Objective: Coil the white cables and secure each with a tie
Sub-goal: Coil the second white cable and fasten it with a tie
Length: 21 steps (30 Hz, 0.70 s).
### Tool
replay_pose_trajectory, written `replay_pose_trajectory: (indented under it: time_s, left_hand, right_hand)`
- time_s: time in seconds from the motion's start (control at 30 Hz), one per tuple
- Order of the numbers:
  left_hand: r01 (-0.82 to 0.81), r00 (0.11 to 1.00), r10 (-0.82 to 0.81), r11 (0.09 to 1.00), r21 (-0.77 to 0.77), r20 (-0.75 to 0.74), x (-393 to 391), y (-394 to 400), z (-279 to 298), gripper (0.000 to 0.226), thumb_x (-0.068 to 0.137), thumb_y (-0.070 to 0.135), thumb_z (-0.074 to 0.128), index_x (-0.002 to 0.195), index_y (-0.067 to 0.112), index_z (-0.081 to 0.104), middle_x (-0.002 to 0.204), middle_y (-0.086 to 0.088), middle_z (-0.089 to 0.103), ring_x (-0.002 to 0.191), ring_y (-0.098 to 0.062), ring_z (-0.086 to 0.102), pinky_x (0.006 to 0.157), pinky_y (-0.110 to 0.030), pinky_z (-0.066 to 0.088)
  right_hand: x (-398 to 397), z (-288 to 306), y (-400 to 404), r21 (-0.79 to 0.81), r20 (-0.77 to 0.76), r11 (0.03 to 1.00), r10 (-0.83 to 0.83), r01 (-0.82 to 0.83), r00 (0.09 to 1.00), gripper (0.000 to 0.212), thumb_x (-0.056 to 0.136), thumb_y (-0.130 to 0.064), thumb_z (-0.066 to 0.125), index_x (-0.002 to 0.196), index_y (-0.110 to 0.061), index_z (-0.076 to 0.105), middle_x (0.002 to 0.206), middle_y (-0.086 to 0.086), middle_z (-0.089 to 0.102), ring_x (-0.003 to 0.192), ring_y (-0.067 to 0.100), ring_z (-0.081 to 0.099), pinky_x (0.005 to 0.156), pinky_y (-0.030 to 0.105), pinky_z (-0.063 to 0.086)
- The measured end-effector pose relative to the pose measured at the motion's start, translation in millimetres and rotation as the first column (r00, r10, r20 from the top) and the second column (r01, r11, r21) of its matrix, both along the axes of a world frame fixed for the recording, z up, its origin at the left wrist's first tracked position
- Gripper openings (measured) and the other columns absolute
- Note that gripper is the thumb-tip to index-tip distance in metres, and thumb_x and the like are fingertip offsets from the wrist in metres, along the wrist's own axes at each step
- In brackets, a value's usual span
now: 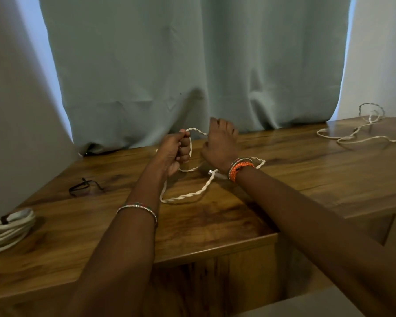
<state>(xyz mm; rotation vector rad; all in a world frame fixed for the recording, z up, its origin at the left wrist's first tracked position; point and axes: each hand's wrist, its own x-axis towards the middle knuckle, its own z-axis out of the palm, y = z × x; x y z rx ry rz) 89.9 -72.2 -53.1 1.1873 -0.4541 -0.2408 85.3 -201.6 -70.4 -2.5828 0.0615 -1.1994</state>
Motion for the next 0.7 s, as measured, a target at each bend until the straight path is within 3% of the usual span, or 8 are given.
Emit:
replay_pose_trajectory:
  time_s: [0.1,0.2,0.3,0.43,0.5,0.6,0.67,0.7]
  left_hand:
    - [-0.088,0.995,0.085,0.995,0.043,0.056,-3.3,-5.0,0.9,0.032,0.102,0.017,0.026,0.074,0.016,0.042,0.037,0.012,0.028,0.026,0.001,0.019,0.029,-0.009,0.013]
    - [-0.084,0.994,0.078,0.993,0.081,0.080,-5.9,-5.2,0.7,0.031,0.100,0.015,0.026,0.072,0.016,0.040,0.035,0.013,0.027,0.025,0.001,0.018,0.030,-0.008,0.012]
    - [0.051,0.998,-0.053,0.997,0.058,0.024,-8.9,0.8,4.9,0.031,0.097,0.013,0.022,0.069,0.016,0.035,0.035,0.012,0.025,0.024,0.000,0.016,0.032,-0.010,0.008]
    - [0.262,0.965,-0.261,0.959,-0.106,0.030,-22.7,3.9,12.0,0.031,0.097,0.019,0.024,0.069,0.017,0.036,0.038,0.010,0.028,0.033,-0.005,0.008,0.032,-0.017,0.010]
    - [0.341,0.939,-0.329,0.929,-0.142,0.103,-32.0,1.0,17.2,0.022,0.092,0.021,0.031,0.072,0.017,0.038,0.041,0.009,0.031,0.037,-0.007,0.008,0.033,-0.018,0.012]
    - [0.364,0.925,-0.316,0.896,-0.254,0.209,-34.5,6.8,25.7,0.014,0.087,0.023,0.035,0.077,0.017,0.041,0.044,0.008,0.034,0.030,-0.003,0.023,0.033,-0.016,0.018]
    - [0.338,0.934,-0.286,0.899,-0.280,0.213,-30.5,12.8,27.7,0.013,0.087,0.023,0.035,0.078,0.018,0.042,0.044,0.007,0.035,0.030,-0.003,0.024,0.032,-0.015,0.019]
    - [0.329,0.939,-0.282,0.904,-0.274,0.195,-29.5,13.9,26.6,0.013,0.087,0.023,0.035,0.078,0.018,0.042,0.043,0.007,0.034,0.031,-0.004,0.019,0.032,-0.014,0.018]
  right_hand:
    - [-11.9,11.7,21.4,0.350,0.204,0.864,0.307,-0.362,0.930,0.031,0.082,-0.013,0.054,0.111,-0.003,0.060,0.111,0.014,0.057,0.102,0.027,0.054,0.082,0.032,0.045]
    - [-14.0,13.2,24.1,0.525,0.208,0.718,0.414,-0.458,0.886,0.021,0.082,-0.002,0.053,0.097,-0.002,0.068,0.090,0.015,0.070,0.082,0.028,0.065,0.071,0.035,0.055]
    - [-7.2,6.1,18.5,0.500,0.245,0.741,0.375,-0.448,0.894,0.023,0.084,-0.004,0.055,0.100,-0.004,0.071,0.091,0.014,0.072,0.084,0.025,0.067,0.077,0.039,0.056]
    - [1.2,1.3,2.6,0.524,0.238,0.765,0.290,-0.374,0.927,0.022,0.090,-0.010,0.054,0.098,-0.004,0.073,0.090,0.016,0.073,0.084,0.028,0.067,0.077,0.040,0.054]
    - [3.6,-4.4,-8.7,0.528,0.129,0.789,0.290,-0.313,0.948,0.020,0.090,-0.013,0.057,0.095,-0.003,0.074,0.091,0.017,0.073,0.088,0.028,0.067,0.075,0.033,0.051]
    - [3.1,-13.0,-14.3,0.500,-0.144,0.834,0.345,-0.233,0.927,0.018,0.089,-0.018,0.061,0.095,-0.005,0.072,0.091,0.010,0.070,0.086,0.019,0.062,0.063,0.021,0.039]
    - [-1.6,-9.1,-9.7,0.597,-0.055,0.738,0.427,-0.313,0.903,0.013,0.087,-0.013,0.063,0.098,-0.007,0.062,0.093,0.007,0.060,0.087,0.016,0.054,0.069,0.020,0.039]
    - [-4.7,-6.0,-7.3,0.598,0.029,0.716,0.431,-0.361,0.902,0.021,0.084,-0.009,0.064,0.104,-0.007,0.055,0.100,0.007,0.057,0.092,0.016,0.052,0.076,0.022,0.039]
